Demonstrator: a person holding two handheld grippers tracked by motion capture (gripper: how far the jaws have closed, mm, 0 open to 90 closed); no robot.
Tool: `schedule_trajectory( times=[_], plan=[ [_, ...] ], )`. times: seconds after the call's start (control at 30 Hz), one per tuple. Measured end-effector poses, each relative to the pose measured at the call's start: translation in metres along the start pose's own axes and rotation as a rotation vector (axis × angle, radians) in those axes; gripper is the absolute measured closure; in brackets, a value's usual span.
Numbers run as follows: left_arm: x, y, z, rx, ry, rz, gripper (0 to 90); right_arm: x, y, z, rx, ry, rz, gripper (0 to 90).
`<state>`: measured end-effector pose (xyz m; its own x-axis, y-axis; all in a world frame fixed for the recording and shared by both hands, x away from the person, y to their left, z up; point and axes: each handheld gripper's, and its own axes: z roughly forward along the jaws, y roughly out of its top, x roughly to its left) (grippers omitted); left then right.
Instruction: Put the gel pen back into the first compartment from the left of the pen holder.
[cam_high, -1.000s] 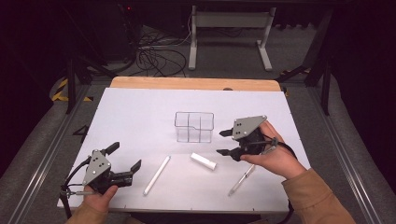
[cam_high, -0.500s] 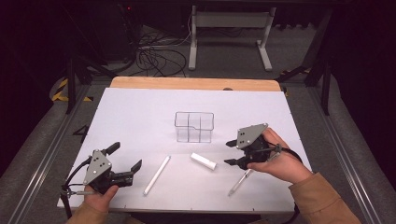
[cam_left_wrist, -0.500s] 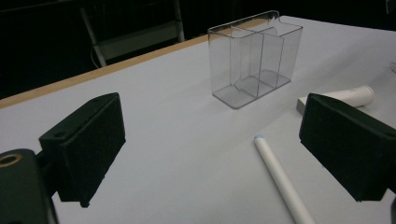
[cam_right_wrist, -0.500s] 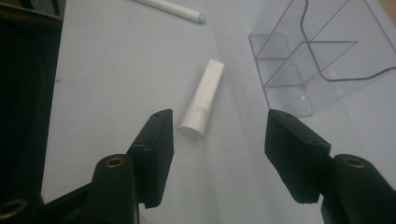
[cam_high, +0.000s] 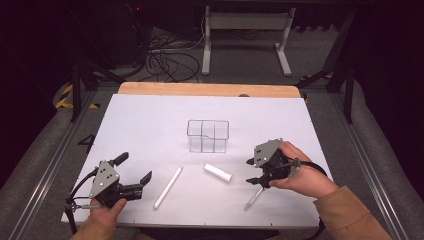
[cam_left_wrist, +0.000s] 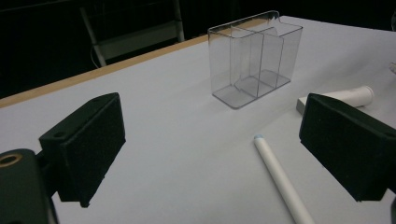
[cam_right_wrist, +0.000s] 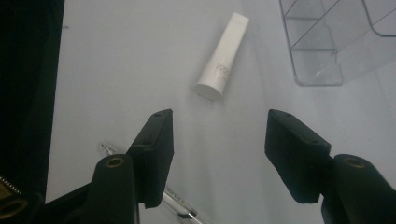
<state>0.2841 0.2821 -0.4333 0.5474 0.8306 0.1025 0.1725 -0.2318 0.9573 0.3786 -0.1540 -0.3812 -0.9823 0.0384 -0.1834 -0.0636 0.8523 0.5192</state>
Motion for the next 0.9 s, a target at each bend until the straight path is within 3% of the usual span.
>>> schedule_trajectory(
  times=[0.9],
  plan=[
    [0.000,0.000,0.000,0.001,0.000,0.002,7.9,0.009,-0.012,0.012,0.126,0.072,-0.053,44.6]
  ],
)
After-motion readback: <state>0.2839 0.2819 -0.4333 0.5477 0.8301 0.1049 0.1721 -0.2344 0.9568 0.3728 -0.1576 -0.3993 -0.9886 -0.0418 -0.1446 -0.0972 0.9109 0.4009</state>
